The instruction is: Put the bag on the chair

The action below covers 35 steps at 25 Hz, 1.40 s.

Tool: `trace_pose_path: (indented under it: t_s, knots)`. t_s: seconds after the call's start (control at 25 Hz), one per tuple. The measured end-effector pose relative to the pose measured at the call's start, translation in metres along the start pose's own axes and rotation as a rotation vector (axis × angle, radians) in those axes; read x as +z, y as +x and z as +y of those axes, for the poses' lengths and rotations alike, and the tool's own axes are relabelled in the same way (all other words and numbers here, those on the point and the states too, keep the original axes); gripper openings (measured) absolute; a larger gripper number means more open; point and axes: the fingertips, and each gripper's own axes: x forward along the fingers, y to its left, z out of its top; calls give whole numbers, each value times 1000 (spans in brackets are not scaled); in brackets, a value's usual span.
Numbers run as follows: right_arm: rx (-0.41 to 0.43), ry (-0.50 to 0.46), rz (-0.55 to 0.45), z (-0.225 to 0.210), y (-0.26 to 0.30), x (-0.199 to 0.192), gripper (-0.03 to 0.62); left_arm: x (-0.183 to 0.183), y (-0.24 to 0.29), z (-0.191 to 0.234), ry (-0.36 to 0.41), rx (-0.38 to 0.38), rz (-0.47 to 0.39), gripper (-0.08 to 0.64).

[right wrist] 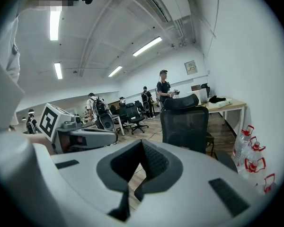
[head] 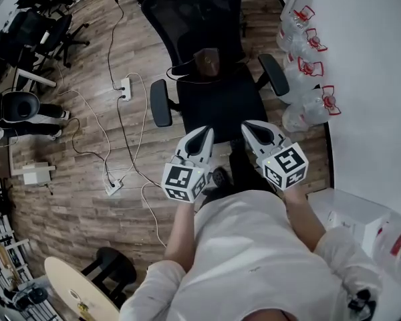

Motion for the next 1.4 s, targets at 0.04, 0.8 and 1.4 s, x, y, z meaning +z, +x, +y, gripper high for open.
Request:
trace_pose_path:
  t_s: [0.04, 0.8, 1.4]
  knots:
    - [3, -2, -6, 4, -2, 0, 5, 0, -3, -2, 3, -3, -1, 8]
    - [17, -17, -27, 35, -11, 0, 3, 1, -31, -10, 12, -12, -28, 6]
    - [3, -13, -11, 36, -16, -5, 3, -1, -31, -15, -2, -38, -39, 6]
